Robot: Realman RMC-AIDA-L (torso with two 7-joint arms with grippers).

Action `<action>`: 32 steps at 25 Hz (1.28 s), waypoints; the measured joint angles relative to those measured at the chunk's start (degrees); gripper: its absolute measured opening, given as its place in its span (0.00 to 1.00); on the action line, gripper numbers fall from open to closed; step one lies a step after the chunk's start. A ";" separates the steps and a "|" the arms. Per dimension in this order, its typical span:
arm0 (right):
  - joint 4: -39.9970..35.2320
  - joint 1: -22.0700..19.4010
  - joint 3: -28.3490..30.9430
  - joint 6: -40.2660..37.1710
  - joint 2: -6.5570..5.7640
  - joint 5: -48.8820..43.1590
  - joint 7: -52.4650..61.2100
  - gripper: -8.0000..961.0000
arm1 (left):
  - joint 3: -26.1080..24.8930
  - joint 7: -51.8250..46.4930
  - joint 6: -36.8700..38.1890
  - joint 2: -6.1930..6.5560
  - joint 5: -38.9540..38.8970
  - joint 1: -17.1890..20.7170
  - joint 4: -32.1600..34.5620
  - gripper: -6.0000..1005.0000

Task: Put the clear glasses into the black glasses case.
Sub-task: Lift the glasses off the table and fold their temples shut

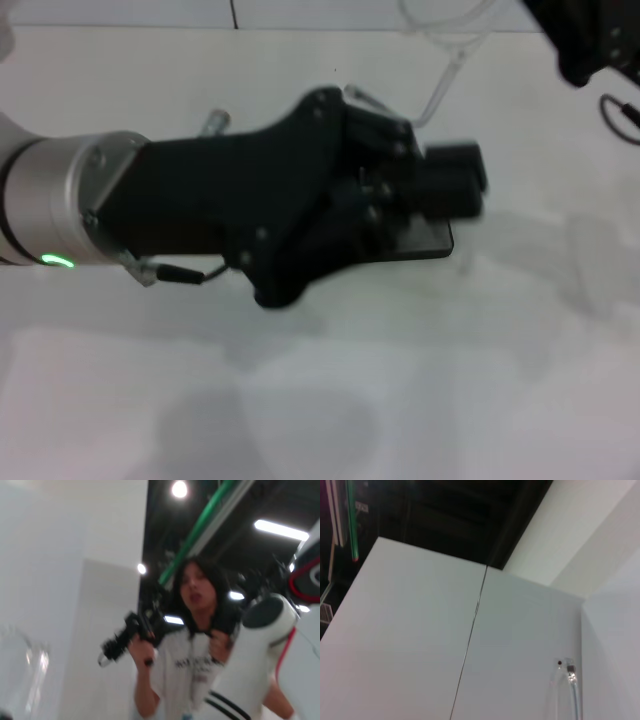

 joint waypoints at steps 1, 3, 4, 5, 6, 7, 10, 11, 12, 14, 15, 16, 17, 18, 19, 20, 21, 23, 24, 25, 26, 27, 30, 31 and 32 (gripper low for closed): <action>0.01 0.00 -0.97 0.74 0.00 0.01 -0.14 0.12 | -0.17 0.29 -0.01 0.03 -0.65 -0.03 -0.57 0.06; -0.04 0.08 -2.67 2.02 0.00 0.01 -0.30 0.12 | -0.92 0.72 -0.04 0.04 -1.55 -0.21 -1.70 0.06; -0.16 0.11 -3.60 2.84 0.00 0.01 -0.43 0.12 | -1.15 0.84 -0.06 0.04 -1.73 -0.24 -1.96 0.06; -0.32 0.12 -4.62 3.61 0.00 0.02 -0.67 0.12 | -1.34 1.06 -0.12 0.04 -1.91 -0.30 -2.36 0.06; -0.43 0.13 -5.41 4.25 0.00 0.02 -0.90 0.12 | -1.53 1.31 -0.19 0.03 -2.16 -0.40 -2.83 0.06; -0.52 0.16 -6.22 4.93 0.00 0.02 -1.13 0.12 | -1.72 1.55 -0.24 0.01 -2.39 -0.49 -3.38 0.06; -0.54 0.47 -7.65 5.96 0.00 -0.01 -1.31 0.12 | -2.43 2.16 -0.64 -0.06 -3.04 -0.80 -5.08 0.06; -0.55 0.64 -8.06 6.15 0.00 -0.03 -1.31 0.12 | -2.63 2.32 -0.98 -0.08 -3.13 -0.81 -5.43 0.06; -0.56 0.78 -8.57 6.32 0.00 -0.04 -1.32 0.12 | -2.81 2.42 -1.56 -0.08 -3.14 -0.73 -5.57 0.06; -0.66 0.97 -9.44 6.76 0.00 -0.04 -1.33 0.12 | -2.91 2.64 -2.99 -0.09 -3.14 -0.49 -5.60 0.06; -0.82 0.98 -9.83 7.06 0.00 -0.04 -1.33 0.12 | -2.92 2.89 -4.02 -0.09 -3.15 -0.34 -5.62 0.06; -0.99 0.98 -10.23 7.38 0.00 -0.05 -1.34 0.12 | -2.92 3.08 -4.65 -0.10 -3.16 -0.24 -5.72 0.06; -1.12 0.98 -10.54 7.72 0.00 -0.05 -1.34 0.12 | -2.92 3.32 -5.28 -0.09 -3.17 -0.14 -5.91 0.06; -1.23 0.99 -10.81 7.99 0.00 -0.05 -1.36 0.12 | -2.93 3.51 -5.69 -0.07 -3.18 -0.10 -6.27 0.06; -1.36 0.96 -11.03 8.36 0.00 0.05 -1.39 0.12 | -3.01 3.69 -6.05 -0.03 -3.18 -0.09 -6.70 0.06; -1.39 0.92 -11.04 8.41 0.00 0.13 -1.41 0.12 | -3.23 3.88 -6.21 0.03 -3.17 -0.10 -7.23 0.06; -1.43 0.81 -10.98 8.44 0.00 0.45 -1.45 0.12 | -3.41 3.92 -6.19 0.03 -3.11 -0.11 -7.47 0.06; -1.48 0.41 -10.86 8.48 0.00 1.50 -1.63 0.12 | -3.56 3.95 -5.95 0.07 -2.95 -0.13 -7.69 0.06; -1.49 0.26 -10.84 8.48 0.00 1.87 -1.75 0.12 | -3.55 3.93 -5.80 0.11 -2.84 -0.13 -7.70 0.06; -1.49 0.06 -10.82 8.49 0.00 2.42 -1.90 0.12 | -3.48 3.87 -5.67 0.16 -2.71 -0.13 -7.65 0.06; -1.49 -0.10 -10.82 8.50 0.00 2.75 -2.02 0.12 | -3.33 3.78 -5.47 0.22 -2.55 -0.16 -7.54 0.06; -1.49 -0.19 -10.81 8.51 0.00 2.95 -2.09 0.12 | -3.11 3.66 -5.05 0.26 -2.14 -0.31 -7.39 0.06; -1.49 -0.16 -11.03 8.75 0.00 3.07 -2.19 0.12 | -2.98 3.64 -4.20 0.25 -1.37 -0.70 -7.32 0.06; -1.49 -0.05 -11.22 8.90 0.00 3.05 -2.19 0.12 | -3.04 3.66 -4.05 0.19 -1.23 -0.79 -7.31 0.06; -1.49 0.11 -11.75 9.14 0.00 2.98 -2.19 0.12 | -3.12 3.73 -3.99 0.12 -1.19 -0.85 -7.36 0.06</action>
